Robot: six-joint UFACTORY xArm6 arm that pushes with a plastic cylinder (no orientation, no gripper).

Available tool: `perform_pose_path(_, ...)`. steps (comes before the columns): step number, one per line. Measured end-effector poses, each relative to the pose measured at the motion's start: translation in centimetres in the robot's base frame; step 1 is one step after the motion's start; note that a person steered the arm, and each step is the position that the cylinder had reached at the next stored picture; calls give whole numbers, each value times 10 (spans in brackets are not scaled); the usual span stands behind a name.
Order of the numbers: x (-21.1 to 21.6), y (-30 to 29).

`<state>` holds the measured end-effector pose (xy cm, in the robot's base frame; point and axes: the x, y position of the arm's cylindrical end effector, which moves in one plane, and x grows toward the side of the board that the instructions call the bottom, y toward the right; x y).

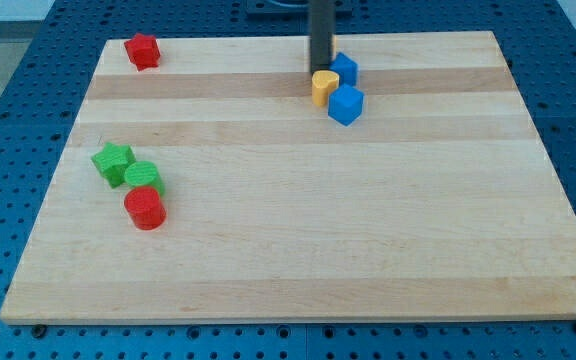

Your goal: Move the blue triangle right diagonally towards the blue cube

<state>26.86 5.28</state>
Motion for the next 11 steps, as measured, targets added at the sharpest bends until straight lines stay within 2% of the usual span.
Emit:
perform_pose_path(1,-1,46)
perform_pose_path(2,-1,65)
perform_pose_path(5,22,27)
perform_pose_path(6,32,32)
perform_pose_path(7,32,66)
perform_pose_path(9,8,102)
perform_pose_path(10,15,100)
perform_pose_path(11,43,98)
